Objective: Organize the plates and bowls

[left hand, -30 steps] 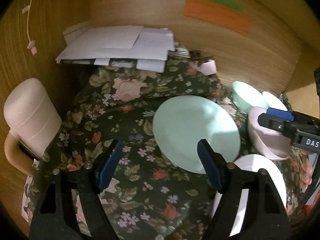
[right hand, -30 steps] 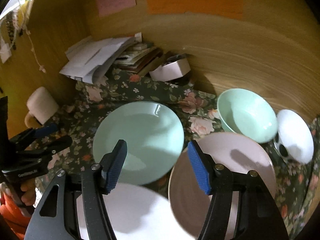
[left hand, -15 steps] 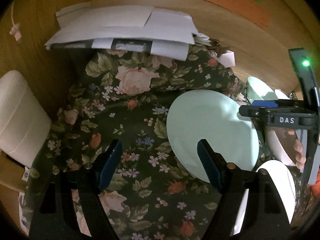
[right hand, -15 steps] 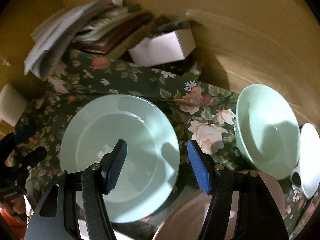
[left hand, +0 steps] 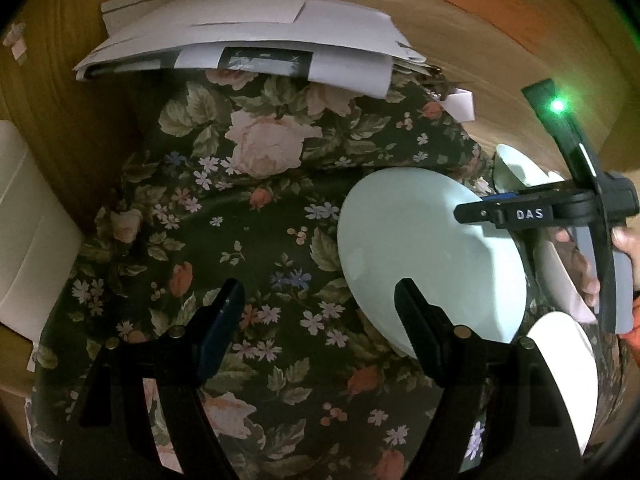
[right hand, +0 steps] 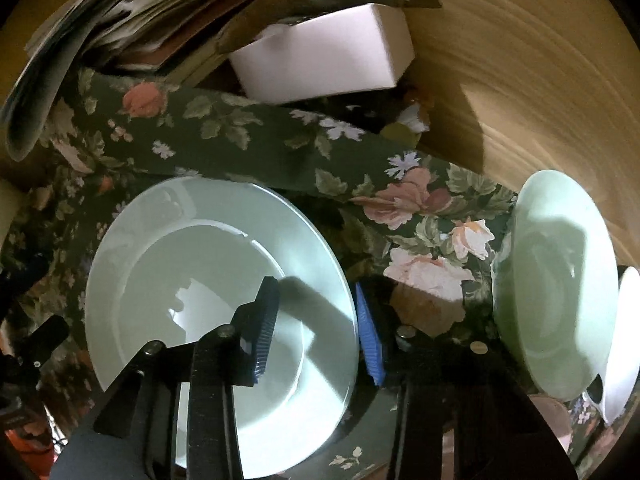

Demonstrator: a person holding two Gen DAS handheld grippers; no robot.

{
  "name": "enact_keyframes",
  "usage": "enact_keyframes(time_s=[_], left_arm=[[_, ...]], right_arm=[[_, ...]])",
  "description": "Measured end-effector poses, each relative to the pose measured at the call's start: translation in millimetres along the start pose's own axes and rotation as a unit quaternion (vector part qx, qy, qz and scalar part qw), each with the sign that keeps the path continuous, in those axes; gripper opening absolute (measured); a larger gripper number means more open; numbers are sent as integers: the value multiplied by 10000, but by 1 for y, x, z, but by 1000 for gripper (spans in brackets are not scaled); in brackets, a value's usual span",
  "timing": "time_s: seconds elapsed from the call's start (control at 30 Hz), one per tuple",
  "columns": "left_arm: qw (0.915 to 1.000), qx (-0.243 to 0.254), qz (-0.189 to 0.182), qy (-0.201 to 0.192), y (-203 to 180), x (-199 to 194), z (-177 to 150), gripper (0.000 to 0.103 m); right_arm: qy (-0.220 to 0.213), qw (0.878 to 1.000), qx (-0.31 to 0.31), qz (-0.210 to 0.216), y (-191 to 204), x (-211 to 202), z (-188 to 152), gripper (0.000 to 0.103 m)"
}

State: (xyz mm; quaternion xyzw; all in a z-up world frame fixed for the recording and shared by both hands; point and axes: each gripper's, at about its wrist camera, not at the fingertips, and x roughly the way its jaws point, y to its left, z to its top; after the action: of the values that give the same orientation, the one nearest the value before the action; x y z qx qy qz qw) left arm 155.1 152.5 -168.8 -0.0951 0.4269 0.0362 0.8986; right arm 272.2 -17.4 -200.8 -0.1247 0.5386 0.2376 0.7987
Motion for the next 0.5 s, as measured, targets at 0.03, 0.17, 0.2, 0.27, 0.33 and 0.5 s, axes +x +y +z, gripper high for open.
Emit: enact_keyframes(time_s=[0.03, 0.17, 0.2, 0.27, 0.33, 0.5], left_arm=[[10000, 16, -5, -22, 1, -2, -2, 77], [10000, 12, 17, -13, 6, -6, -8, 77], [10000, -8, 34, 8, 8, -6, -9, 77], [10000, -57, 62, 51, 13, -7, -10, 76], [9998, -112, 127, 98, 19, -8, -14, 70], [9991, -234, 283, 231, 35, -10, -22, 61]], right_arm=[[14, 10000, -15, 29, 3, 1, 1, 35], [-2, 9996, -42, 280, 21, -5, -9, 35], [-25, 9995, -71, 305, 27, -6, -13, 35], [-68, 9992, -143, 357, 38, -7, -20, 35], [-102, 9985, -200, 496, 50, -11, -28, 35], [-373, 9966, -303, 672, 72, -18, -42, 32]])
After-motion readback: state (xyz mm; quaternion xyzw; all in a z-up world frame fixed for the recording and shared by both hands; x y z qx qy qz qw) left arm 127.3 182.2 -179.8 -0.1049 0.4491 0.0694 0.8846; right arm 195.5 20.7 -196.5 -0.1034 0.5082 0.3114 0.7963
